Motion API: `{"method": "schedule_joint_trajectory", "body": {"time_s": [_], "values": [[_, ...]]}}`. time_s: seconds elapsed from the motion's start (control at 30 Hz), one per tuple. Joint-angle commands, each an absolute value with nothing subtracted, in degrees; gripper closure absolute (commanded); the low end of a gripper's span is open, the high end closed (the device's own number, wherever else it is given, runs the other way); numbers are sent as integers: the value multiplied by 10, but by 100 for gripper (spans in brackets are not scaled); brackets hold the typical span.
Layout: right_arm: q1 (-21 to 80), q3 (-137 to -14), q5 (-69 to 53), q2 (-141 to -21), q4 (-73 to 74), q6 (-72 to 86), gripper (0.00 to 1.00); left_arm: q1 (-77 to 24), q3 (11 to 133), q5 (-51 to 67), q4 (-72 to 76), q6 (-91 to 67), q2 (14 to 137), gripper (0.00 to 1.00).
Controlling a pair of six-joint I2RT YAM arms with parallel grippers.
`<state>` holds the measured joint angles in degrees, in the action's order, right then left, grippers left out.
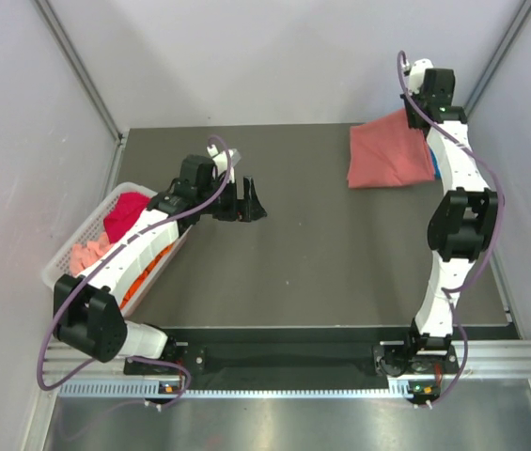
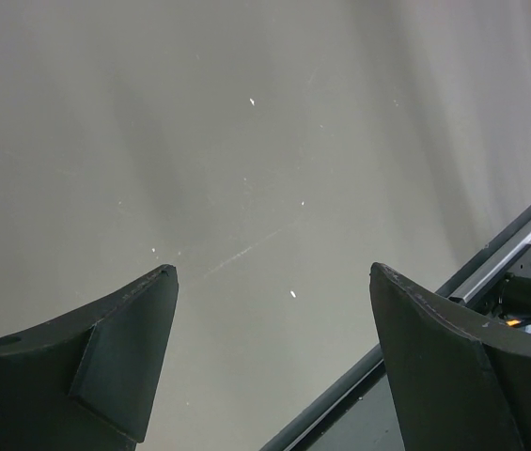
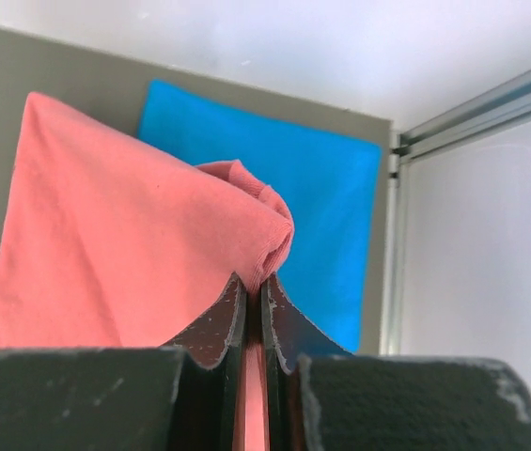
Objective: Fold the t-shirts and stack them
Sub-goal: Neatly place the folded tshirt to the corner
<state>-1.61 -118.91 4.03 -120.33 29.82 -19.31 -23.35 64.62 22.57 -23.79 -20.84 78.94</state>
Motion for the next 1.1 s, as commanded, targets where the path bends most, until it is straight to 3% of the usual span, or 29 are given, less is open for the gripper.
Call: {"method": "schedule_joint_trajectory", "body": {"time_s": [0.0, 0.57, 0.8, 0.9, 0.97, 1.07], "values": [[-40, -1202, 41, -1154, 219, -204, 100, -236, 661, 224, -230, -207, 788, 13], [-88, -1242, 5, -1222, 179, -165, 100, -236, 662, 216, -233, -207, 809, 12], [-119, -1313, 20, -1328, 150, -153, 90, -236, 680, 221, -249, -202, 824, 12], [-127, -1403, 56, -1391, 169, -130, 76, -236, 679, 217, -249, -202, 824, 12], [-127, -1396, 83, -1385, 161, -119, 59, -236, 679, 215, -250, -201, 823, 12], [-127, -1325, 64, -1331, 126, -93, 53, -236, 682, 218, -251, -200, 817, 12]]}}
